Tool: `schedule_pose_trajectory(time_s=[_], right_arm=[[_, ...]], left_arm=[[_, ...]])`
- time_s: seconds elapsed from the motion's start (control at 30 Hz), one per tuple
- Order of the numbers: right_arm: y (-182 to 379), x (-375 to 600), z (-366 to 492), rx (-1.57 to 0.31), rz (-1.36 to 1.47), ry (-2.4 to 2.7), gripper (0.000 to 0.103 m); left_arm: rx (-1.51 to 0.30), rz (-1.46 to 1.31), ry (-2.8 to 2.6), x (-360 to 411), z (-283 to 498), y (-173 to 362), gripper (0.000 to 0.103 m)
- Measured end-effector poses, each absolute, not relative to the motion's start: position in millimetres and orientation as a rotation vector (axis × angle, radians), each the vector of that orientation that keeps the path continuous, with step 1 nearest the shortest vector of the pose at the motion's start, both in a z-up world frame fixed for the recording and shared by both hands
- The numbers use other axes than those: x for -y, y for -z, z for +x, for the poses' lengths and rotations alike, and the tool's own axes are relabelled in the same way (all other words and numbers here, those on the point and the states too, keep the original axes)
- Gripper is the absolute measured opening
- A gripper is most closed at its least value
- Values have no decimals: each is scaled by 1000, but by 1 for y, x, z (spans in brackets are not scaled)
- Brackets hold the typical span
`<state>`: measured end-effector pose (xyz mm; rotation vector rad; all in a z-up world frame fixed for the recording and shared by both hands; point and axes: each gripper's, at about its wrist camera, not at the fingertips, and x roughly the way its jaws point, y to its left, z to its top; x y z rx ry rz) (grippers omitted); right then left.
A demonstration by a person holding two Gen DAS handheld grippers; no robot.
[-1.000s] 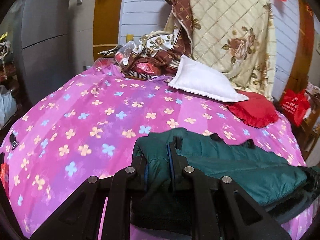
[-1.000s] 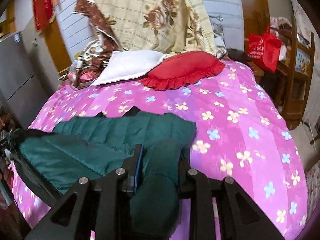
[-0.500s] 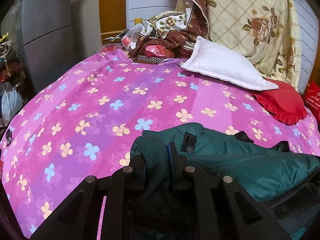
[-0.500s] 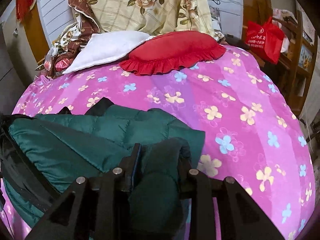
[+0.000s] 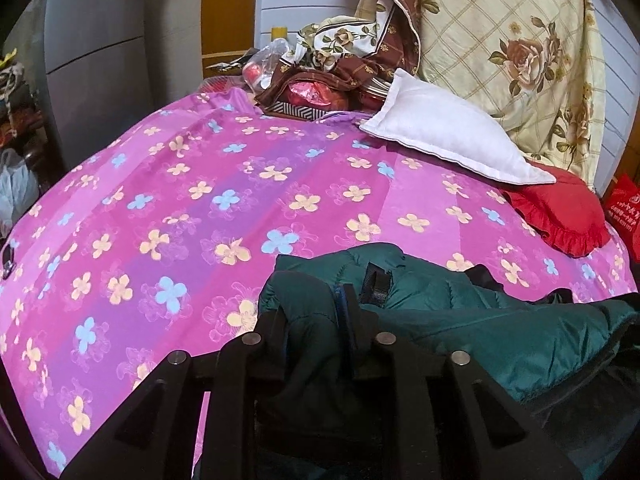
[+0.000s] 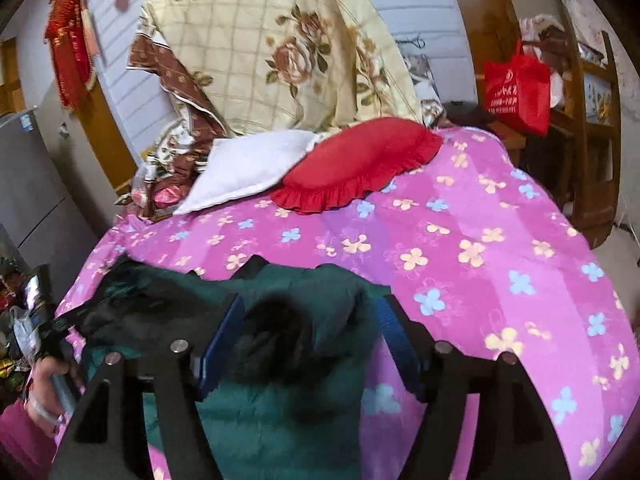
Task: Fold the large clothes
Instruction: 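Grasp the jacket hem with both grippers and lift it, then fold the held hem over toward the collar with both grippers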
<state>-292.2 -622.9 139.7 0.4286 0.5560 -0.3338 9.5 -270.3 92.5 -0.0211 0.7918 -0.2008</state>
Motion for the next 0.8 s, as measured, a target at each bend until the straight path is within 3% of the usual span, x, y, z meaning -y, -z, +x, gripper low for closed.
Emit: schedule_pose_trajectory(time_s=[0.17, 0.33, 0.47, 0.63, 0.8], right_arm=[[-149, 570, -309, -531, 261, 191, 73], [-129, 514, -261, -639, 107, 87, 72], [-118, 491, -190, -690, 39, 90, 71], [-107, 509, -119, -707, 188, 171, 71], [-74, 520, -90, -823, 239, 212, 71]], left_arm=[[-813, -63, 266, 259, 9, -98, 17], [-810, -119, 311, 249, 7, -105, 41], [-810, -146, 376, 235, 0, -119, 42], [-744, -164, 390, 216, -13, -142, 55], [-747, -106, 393, 231, -15, -146, 55]])
